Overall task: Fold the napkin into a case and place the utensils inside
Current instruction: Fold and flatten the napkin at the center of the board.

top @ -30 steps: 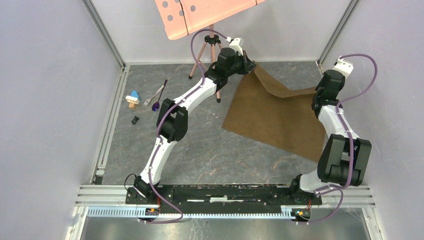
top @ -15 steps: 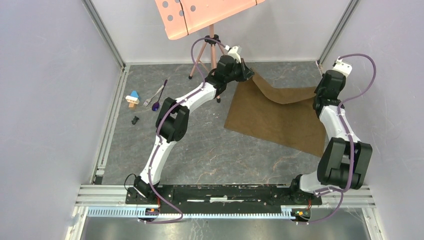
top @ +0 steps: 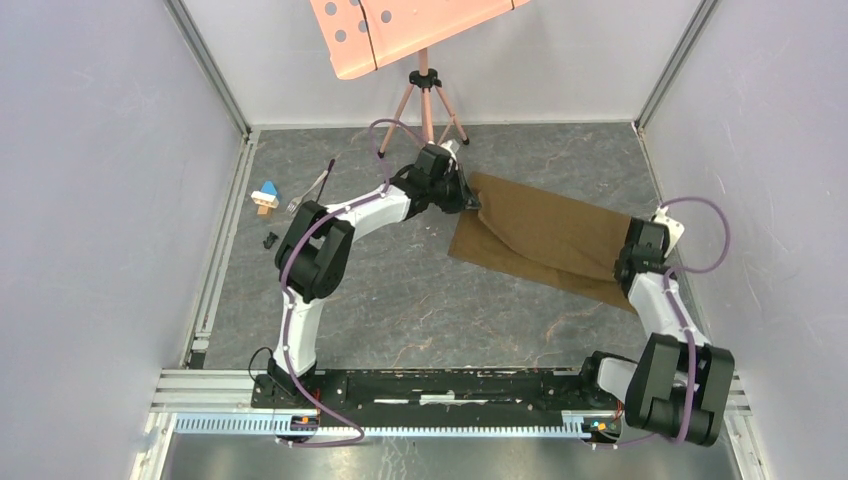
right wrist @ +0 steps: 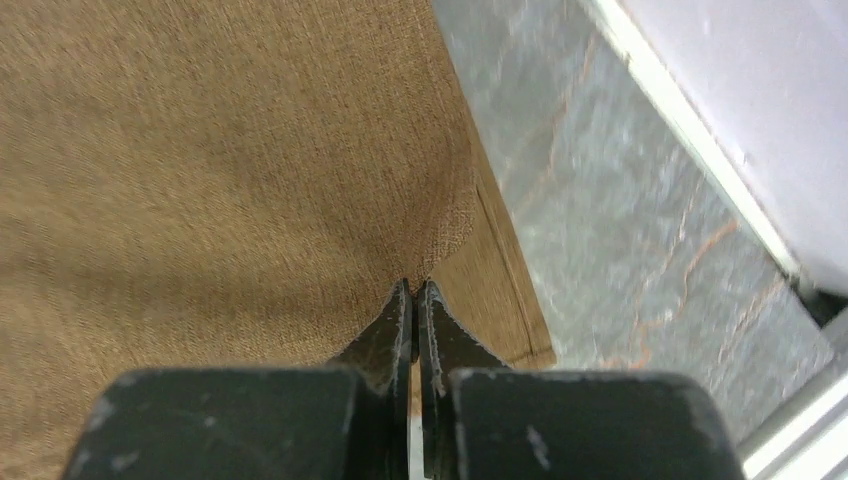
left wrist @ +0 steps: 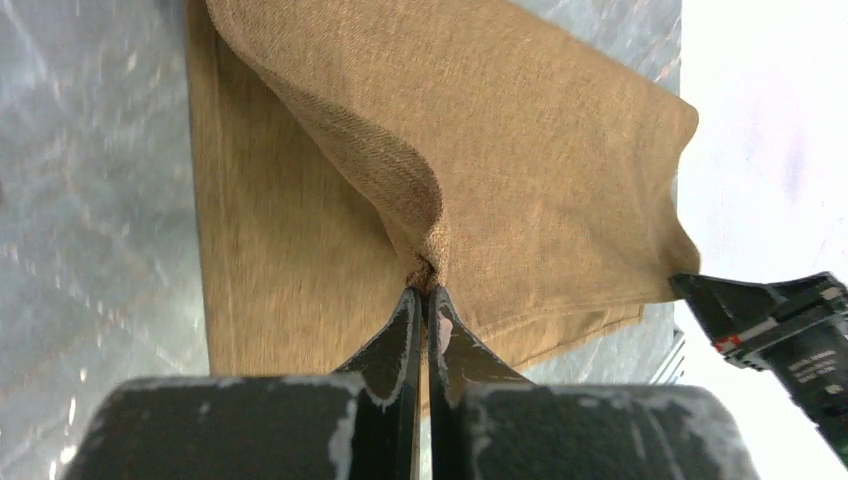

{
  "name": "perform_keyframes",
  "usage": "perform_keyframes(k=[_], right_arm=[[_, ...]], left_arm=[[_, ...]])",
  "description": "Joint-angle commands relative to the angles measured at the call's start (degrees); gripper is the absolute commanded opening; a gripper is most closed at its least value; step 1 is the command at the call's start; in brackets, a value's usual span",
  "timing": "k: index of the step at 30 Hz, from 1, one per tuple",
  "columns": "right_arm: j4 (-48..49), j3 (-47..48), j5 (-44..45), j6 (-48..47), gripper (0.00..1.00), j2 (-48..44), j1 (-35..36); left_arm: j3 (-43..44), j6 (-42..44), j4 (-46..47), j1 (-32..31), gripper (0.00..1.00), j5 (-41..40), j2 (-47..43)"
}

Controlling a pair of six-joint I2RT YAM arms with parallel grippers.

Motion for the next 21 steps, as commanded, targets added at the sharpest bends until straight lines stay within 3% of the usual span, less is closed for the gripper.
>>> perform_keyframes(k=[1, 6, 15, 21], right_arm=[[0.8, -6.7, 0.9, -0.3, 0.00, -5.8, -0.2], [0.4, -8.4, 1.3, -1.0, 0.00, -7.6, -0.2], [-4.6, -7.1, 0.4, 0.5, 0.00, -11.4, -0.2], [-8.8, -3.9, 6.7, 3.1, 0.00, -12.9, -0.2]], left_arm=[[-6.8, -2.9, -4.8, -0.1, 0.02, 3.0, -5.3], [-8.3, 1.1, -10.6, 0.0, 0.02, 1.2, -7.1], [-9.3, 0.2, -11.1, -0.5, 0.02, 3.7, -9.4], [-10.9, 0.0, -11.1, -0.8, 0.02, 4.3, -11.1]])
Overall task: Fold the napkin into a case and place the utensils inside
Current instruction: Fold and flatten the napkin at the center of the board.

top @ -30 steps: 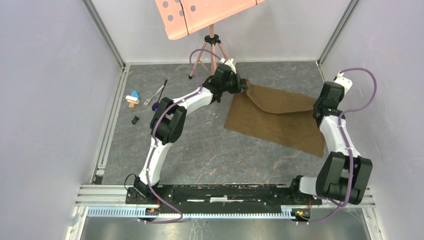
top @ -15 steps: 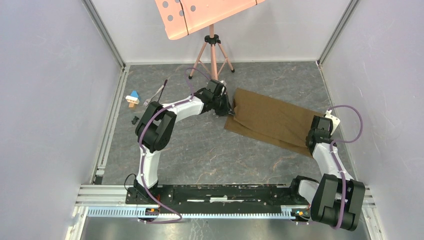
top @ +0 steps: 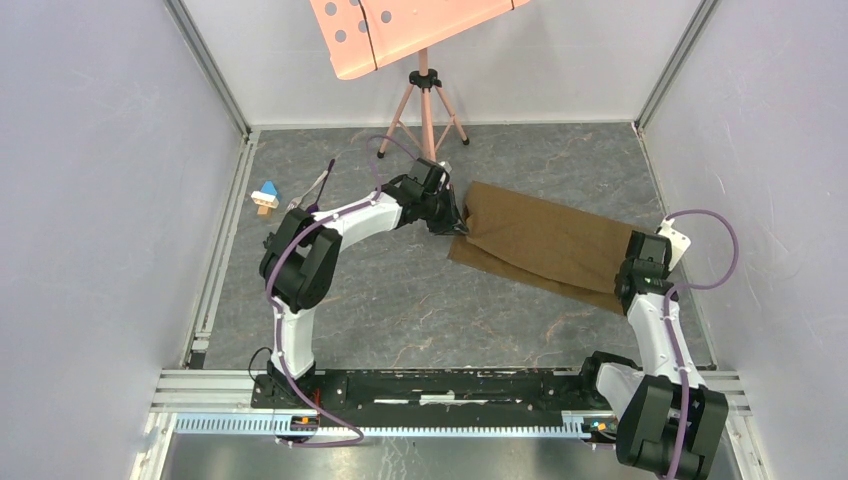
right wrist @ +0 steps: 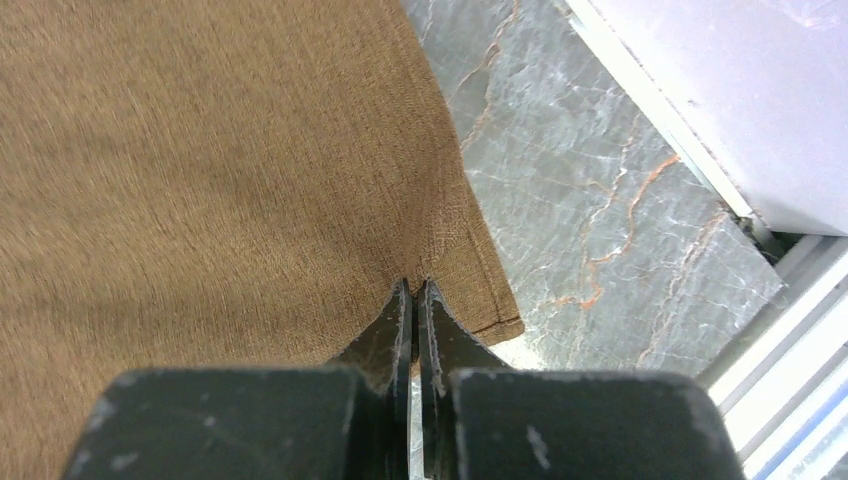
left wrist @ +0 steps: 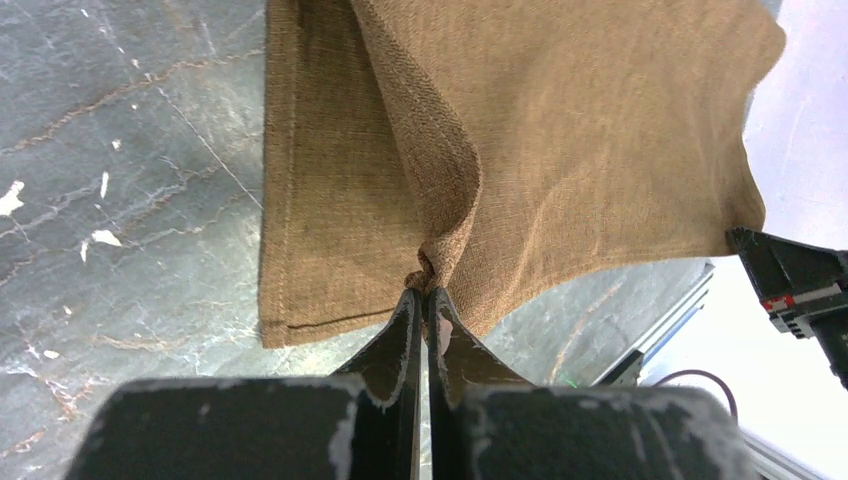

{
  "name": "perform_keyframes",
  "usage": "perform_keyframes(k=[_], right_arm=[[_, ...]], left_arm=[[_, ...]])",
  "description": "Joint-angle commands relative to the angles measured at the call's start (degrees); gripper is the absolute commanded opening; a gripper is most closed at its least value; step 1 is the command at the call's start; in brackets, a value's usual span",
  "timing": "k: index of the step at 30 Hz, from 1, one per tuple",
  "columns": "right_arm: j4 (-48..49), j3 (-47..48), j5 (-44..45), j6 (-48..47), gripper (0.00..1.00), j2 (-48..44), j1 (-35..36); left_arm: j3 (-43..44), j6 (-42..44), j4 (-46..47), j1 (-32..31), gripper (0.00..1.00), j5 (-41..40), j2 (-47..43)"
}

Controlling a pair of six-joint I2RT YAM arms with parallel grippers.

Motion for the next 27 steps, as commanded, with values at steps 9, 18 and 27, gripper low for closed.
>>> perform_keyframes(k=[9, 18, 27], right_arm=[[0.6, -0.4, 5.7, 2.0, 0.00, 1.1, -0.1], [2.4, -2.5, 6.3, 1.8, 0.00, 4.2, -0.2], [3.0, -3.2, 5.9, 1.7, 0.00, 4.0, -0.2]], left_arm=[[-3.3, 0.0, 0.9, -1.2, 0.02, 2.7, -1.6], [-3.3, 0.7, -0.4, -1.2, 0.02, 1.8, 0.4], [-2.7, 1.8, -2.8, -1.1, 0.03, 0.1, 1.6]])
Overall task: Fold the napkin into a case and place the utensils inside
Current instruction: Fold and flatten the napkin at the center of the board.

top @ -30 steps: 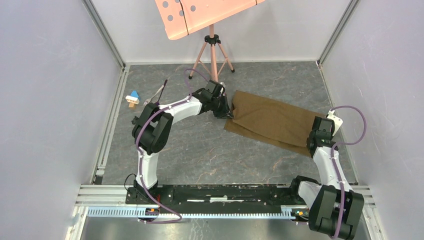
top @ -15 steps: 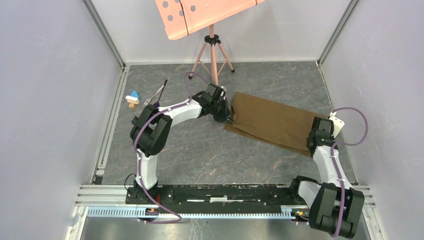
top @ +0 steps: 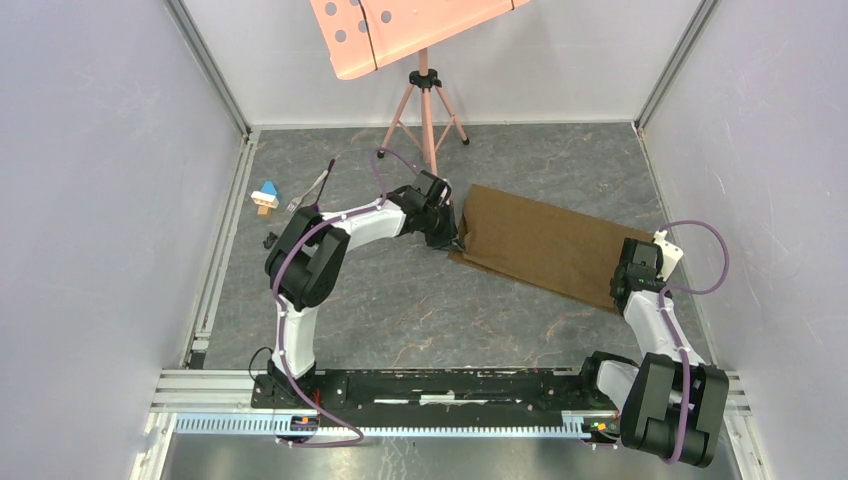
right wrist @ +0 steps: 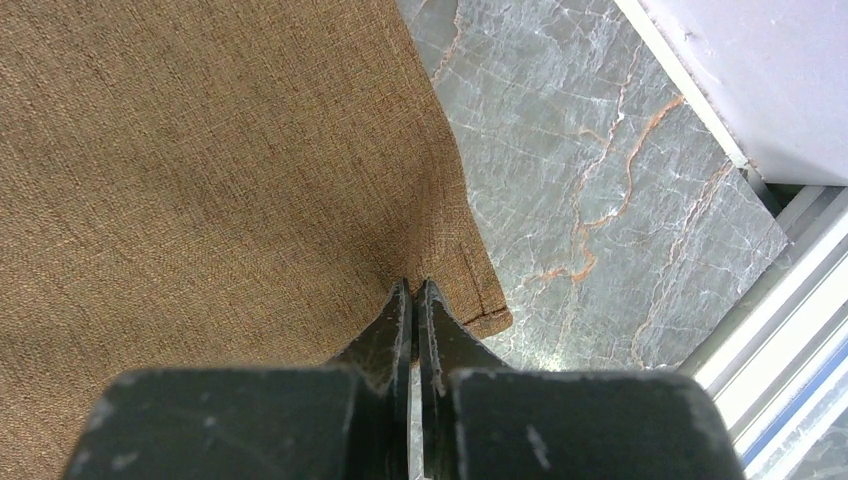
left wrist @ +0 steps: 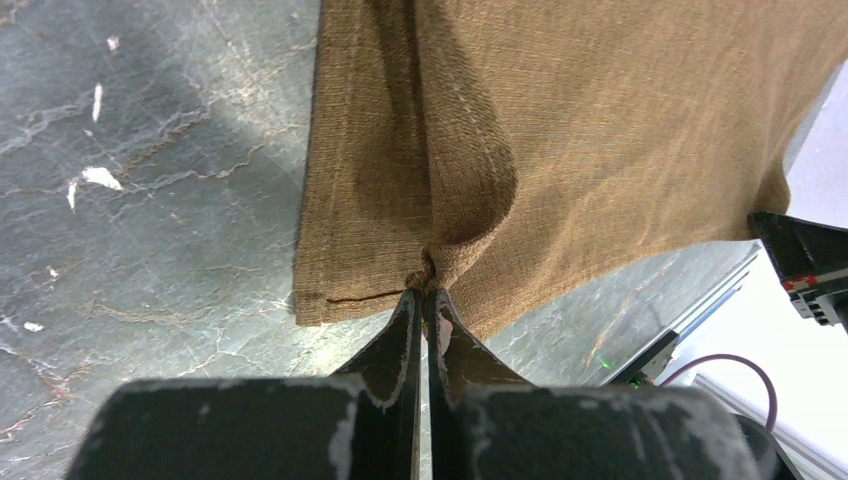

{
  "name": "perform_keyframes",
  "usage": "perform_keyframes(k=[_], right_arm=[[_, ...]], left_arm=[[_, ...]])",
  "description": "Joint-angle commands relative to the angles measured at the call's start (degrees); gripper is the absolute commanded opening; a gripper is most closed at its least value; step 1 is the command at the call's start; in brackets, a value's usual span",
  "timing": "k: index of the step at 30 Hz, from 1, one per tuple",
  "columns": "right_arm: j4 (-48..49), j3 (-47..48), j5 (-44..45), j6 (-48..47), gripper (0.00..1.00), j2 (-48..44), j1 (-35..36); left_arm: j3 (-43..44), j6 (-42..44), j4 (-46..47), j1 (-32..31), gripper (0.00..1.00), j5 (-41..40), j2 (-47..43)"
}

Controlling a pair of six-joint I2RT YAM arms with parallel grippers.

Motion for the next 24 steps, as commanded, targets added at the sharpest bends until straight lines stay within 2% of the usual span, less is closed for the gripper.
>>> perform_keyframes(k=[1, 6, 19, 21, 22, 24], right_arm=[[1.6, 0.0, 1.5, 0.5, 0.00, -0.7, -0.2], [1.8, 0.1, 0.4, 0.4, 0.04, -0.8, -0.1], [1.8, -0.2, 0.0, 0.7, 0.05, -0.8, -0.1], [1.7, -0.3, -0.5, 0.6, 0.11, -1.3, -0.1], [1.3, -0.3, -0.7, 0.8, 0.17, -1.8, -0.1], [-0.8, -0.3, 0.1, 2.2, 0.38, -3.7, -0.2]], left_arm=[[0.5, 1.8, -1.5, 0.0, 0.04, -1.1, 1.1], [1.2, 2.2, -2.5, 0.0, 0.06, -1.8, 1.5], [3.3, 3.4, -4.9, 0.1, 0.07, -3.4, 2.4], [3.4, 3.7, -5.2, 0.0, 0.09, -3.8, 2.1], [3.8, 4.2, -6.0, 0.1, 0.11, -4.0, 1.9], [4.2, 5.4, -7.5, 0.0, 0.24, -5.4, 0.7]])
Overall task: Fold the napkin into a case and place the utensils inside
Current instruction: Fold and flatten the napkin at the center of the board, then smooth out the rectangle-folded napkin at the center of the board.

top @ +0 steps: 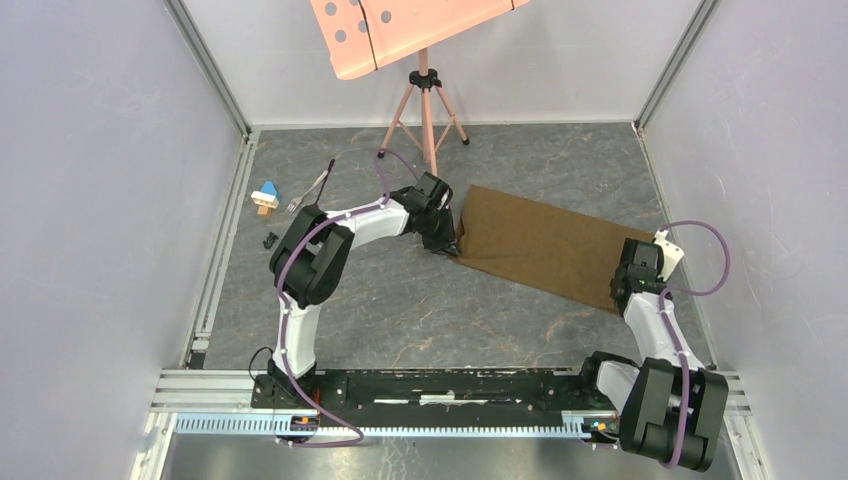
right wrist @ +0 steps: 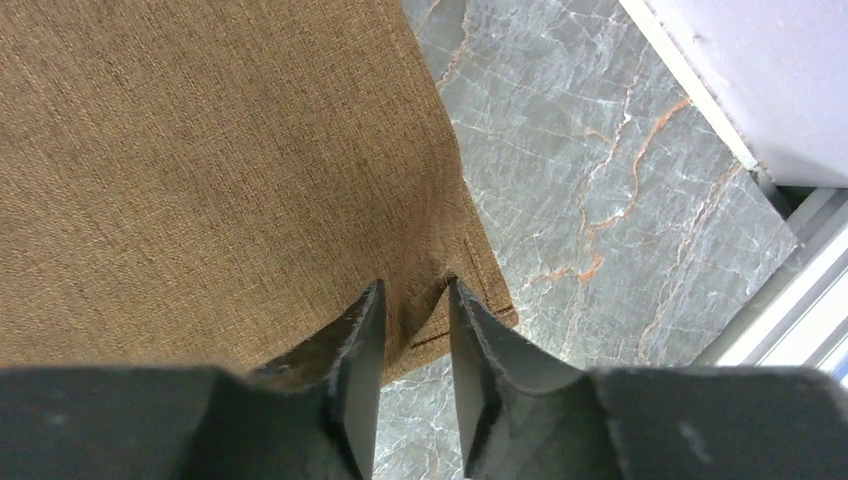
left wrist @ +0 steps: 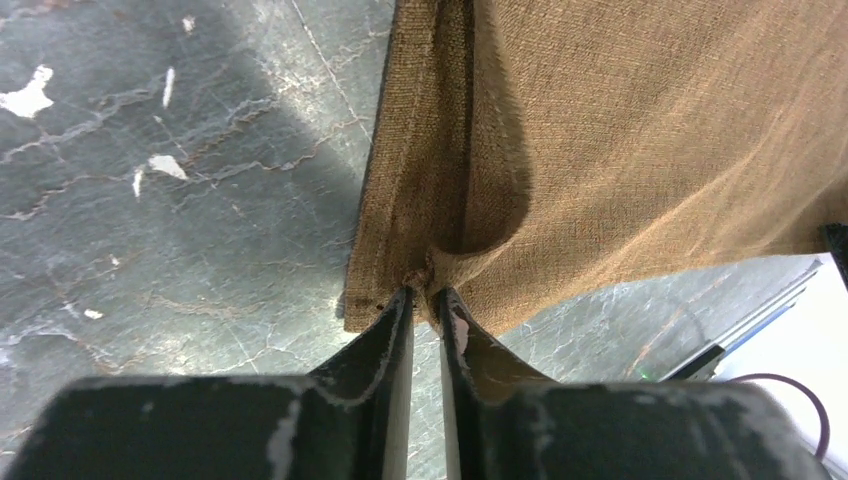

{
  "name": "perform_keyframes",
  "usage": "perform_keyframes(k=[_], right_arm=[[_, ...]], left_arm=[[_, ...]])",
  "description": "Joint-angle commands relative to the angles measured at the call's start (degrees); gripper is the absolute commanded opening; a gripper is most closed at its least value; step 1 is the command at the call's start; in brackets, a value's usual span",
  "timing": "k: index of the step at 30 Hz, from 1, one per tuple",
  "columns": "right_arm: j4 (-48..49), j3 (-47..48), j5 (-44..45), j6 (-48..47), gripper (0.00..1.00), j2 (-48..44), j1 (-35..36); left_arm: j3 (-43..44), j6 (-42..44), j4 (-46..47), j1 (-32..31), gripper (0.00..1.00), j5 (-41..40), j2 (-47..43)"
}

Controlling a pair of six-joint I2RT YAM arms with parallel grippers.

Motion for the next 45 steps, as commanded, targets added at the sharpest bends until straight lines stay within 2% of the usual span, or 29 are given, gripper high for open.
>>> perform_keyframes(k=[1, 5, 9, 13, 16, 18, 20, 23, 27, 32, 38, 42, 45], right_arm=[[-1.4, -0.7, 1.0, 2.4, 0.46, -4.6, -0.2], [-4.1, -1.2, 1.4, 4.2, 0.60, -10.4, -0.1], [-3.5, 1.5, 0.0, 2.4, 0.65, -12.9, -0.1], [-2.2, 3.8, -5.1, -0.8, 0.73, -10.6, -0.1], [1.7, 3.7, -12.7, -3.8, 0.80, -7.6, -0.2], [4.2, 3.6, -16.5, -5.4, 0.81, -5.2, -0.1], [6.1, 2.5, -17.1, -5.8, 0.84, -2.7, -0.2], [7.2, 1.4, -16.2, -5.5, 0.83, 1.3, -0.2], [8.7, -0.3, -14.6, -5.3, 0.82, 1.6, -0.1], [8.0, 0.0, -11.2, -6.8, 0.82, 0.1, -0.2], [6.4, 1.9, -13.4, -6.0, 0.82, -1.3, -0.2], [6.4, 2.5, -16.9, -6.7, 0.82, -1.6, -0.1], [6.6, 1.9, -17.1, -7.1, 0.82, -1.6, -0.1]], left_arm=[[2.8, 4.4, -3.8, -0.1, 0.30, -3.9, -2.4], [1.6, 7.2, -7.4, 0.0, 0.48, -8.8, -8.0], [2.9, 10.7, -7.7, -0.6, 0.54, -5.3, -10.0], [5.9, 9.7, -7.7, -0.9, 0.59, -0.7, -7.9], [7.4, 8.5, -5.5, -1.1, 0.63, 3.2, -5.0], [11.5, 9.3, -9.0, -1.1, 0.65, 3.2, -1.6], [11.8, 9.9, -8.0, -1.2, 0.68, 2.8, -0.4], [13.1, 10.7, -8.9, -1.2, 0.70, 3.7, 2.0], [14.3, 12.9, -13.1, -0.9, 0.71, 0.2, 5.0], [13.6, 17.3, -15.1, -1.5, 0.78, -7.7, -0.6], [14.5, 15.1, -15.0, -1.5, 0.79, 0.8, -2.4], [11.8, 15.6, -14.1, -1.2, 0.81, -2.4, -3.5], [10.0, 15.2, -13.4, -0.1, 0.80, -1.4, -3.5]])
